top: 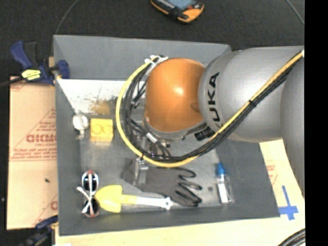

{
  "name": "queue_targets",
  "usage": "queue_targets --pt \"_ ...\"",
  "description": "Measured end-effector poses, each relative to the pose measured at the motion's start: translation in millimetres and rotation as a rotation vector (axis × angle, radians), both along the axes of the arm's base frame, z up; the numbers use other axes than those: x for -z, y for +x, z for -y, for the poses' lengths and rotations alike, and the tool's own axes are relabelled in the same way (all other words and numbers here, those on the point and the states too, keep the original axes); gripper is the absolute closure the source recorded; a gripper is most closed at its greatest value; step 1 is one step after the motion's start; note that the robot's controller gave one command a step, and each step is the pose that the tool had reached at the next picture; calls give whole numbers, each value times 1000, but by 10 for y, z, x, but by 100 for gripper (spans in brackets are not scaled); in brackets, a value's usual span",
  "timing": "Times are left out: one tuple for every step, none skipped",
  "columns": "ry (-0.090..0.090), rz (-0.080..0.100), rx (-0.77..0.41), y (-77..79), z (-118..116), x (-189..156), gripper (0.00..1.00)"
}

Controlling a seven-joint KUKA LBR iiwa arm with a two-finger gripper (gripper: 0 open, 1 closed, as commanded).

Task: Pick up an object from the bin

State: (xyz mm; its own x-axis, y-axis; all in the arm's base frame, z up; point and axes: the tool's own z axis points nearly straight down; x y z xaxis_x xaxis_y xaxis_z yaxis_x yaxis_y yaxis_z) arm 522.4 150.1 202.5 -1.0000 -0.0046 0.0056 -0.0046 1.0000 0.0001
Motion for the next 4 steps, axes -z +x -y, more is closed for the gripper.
queue_targets --pt "2 8 4 17 10 -47 0" --pt "2 7 82 -301 114 972 0" --pt "4 14 210 -439 238 1314 0" --pt "3 7 449 -460 335 1319 0"
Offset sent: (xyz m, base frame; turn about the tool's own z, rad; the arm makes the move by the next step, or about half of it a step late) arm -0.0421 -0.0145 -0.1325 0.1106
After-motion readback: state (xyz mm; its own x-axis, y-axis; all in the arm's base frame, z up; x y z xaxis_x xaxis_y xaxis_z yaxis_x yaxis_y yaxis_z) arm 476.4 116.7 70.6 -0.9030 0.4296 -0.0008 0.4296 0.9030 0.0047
